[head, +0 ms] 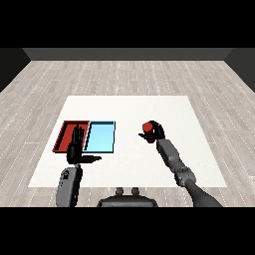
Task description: Pick the red can and put it in the red box
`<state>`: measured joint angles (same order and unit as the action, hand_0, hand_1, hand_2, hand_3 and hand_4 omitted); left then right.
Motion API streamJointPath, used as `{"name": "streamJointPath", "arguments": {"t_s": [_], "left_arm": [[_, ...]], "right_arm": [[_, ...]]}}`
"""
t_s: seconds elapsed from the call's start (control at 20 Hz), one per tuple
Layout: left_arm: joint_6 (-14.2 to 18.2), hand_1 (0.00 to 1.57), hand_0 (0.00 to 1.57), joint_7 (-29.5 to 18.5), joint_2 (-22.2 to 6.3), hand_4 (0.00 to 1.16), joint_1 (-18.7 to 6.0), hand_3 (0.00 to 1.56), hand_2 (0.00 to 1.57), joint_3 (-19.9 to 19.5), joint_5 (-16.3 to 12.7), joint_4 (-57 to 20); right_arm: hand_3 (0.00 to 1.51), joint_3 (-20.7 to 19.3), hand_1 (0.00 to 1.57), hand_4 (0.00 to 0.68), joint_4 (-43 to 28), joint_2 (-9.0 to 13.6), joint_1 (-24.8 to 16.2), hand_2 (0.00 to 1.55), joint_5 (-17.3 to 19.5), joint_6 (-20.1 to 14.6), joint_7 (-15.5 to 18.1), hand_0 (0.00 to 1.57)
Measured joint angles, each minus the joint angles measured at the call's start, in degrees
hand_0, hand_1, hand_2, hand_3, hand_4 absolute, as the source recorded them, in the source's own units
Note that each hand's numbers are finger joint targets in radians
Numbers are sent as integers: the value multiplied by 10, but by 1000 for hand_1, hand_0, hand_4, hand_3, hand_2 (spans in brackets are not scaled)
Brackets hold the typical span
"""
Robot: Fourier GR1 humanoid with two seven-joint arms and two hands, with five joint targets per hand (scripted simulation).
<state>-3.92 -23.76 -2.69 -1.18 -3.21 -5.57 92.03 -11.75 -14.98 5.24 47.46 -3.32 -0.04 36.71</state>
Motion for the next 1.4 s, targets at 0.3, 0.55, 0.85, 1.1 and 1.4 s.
{"name": "streamJointPath", "arguments": {"t_s": [0.3, 0.55, 0.85, 1.1, 1.4], "left_arm": [[-1, 0, 0, 0, 7, 0, -4, 0, 0, 19, 13, -9], [21, 0, 0, 19, 18, 0, -8, 0, 0, 57, 30, -2], [31, 0, 0, 53, 25, 0, -11, 0, 0, 83, 36, 7], [43, 0, 0, 78, 26, 0, -14, 0, 0, 108, 34, 11], [80, 0, 0, 92, 26, 0, -62, 0, 0, 154, 13, -38]], "right_arm": [[1377, 16, 1433, 622, -84, 15, -20, 1427, 3, 9, -14, 1433], [1389, 32, 1463, 655, -198, 12, -53, 1435, -4, 10, -52, 1463], [1385, 58, 1448, 654, -368, -2, -124, 1431, -18, 0, -122, 1448], [1385, 181, 1448, 654, -495, -37, -186, 1431, -38, -105, -170, 1448], [1391, 292, 1460, 651, -581, -49, -233, 1438, -64, -209, -193, 1460]]}}
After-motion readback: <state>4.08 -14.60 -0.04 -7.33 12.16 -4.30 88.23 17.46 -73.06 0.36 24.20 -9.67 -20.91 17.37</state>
